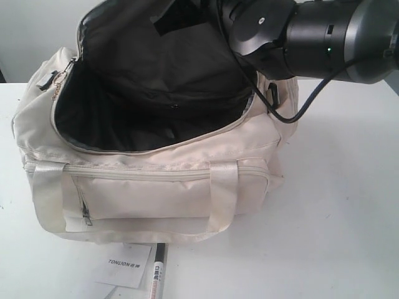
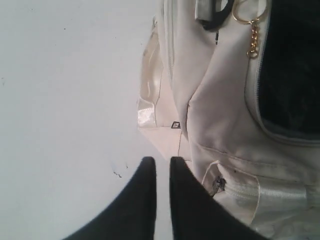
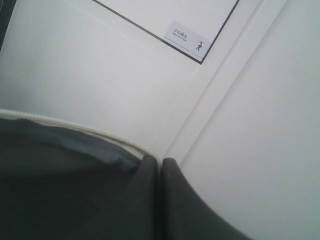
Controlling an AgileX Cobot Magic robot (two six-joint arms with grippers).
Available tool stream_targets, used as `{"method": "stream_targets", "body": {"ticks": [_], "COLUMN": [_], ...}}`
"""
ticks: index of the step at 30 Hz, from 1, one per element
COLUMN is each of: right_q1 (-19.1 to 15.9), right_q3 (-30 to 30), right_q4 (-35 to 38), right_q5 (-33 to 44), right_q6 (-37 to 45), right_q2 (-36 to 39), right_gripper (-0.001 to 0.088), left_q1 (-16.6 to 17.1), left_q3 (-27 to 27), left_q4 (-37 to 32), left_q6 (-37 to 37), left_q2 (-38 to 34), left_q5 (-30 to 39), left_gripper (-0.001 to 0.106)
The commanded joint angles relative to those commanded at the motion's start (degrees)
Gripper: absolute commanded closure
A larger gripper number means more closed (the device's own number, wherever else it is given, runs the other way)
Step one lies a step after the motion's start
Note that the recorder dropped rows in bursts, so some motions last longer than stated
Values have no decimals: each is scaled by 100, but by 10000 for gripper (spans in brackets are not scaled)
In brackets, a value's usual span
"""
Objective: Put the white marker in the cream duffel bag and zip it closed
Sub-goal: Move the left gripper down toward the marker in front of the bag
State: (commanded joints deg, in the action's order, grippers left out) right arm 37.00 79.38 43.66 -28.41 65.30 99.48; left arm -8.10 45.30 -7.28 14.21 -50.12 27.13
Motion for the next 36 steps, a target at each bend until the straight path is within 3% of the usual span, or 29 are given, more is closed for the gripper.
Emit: {"method": "stream_targets", "body": {"ticks": [7, 8, 10, 15, 21, 25, 33, 36], "right_q1": [0, 0, 0, 0, 0, 0, 0, 0], "right_q3": [0, 0, 0, 0, 0, 0, 0, 0], "right_q4": [0, 0, 0, 0, 0, 0, 0, 0], "right_q5": [0, 0, 0, 0, 10, 10, 10, 10], "right_q6": [0, 0, 0, 0, 0, 0, 0, 0], "right_q2": [0, 0, 0, 0, 0, 0, 0, 0], "right_gripper": [868, 868, 868, 868, 868, 868, 868, 868], "left_q1": [0, -23, -211, -749, -1143, -1650, -2717, -2942], "left_q3": [-266, -349, -359, -359, -359, -359, -187, -126], "left_q4": [1315, 1873, 2313, 2329, 2445, 2508, 2533, 2533], "left_q6": [-1172, -1661, -2222, -2329, -2329, -2319, -2299, -2282], "left_q2": [293, 351, 351, 338, 338, 244, -741, -944], "left_q5": [-119, -200, -183, -138, -19, -19, -116, -174], "left_gripper": [1053, 1053, 1053, 1053, 1053, 1053, 1053, 1053]}}
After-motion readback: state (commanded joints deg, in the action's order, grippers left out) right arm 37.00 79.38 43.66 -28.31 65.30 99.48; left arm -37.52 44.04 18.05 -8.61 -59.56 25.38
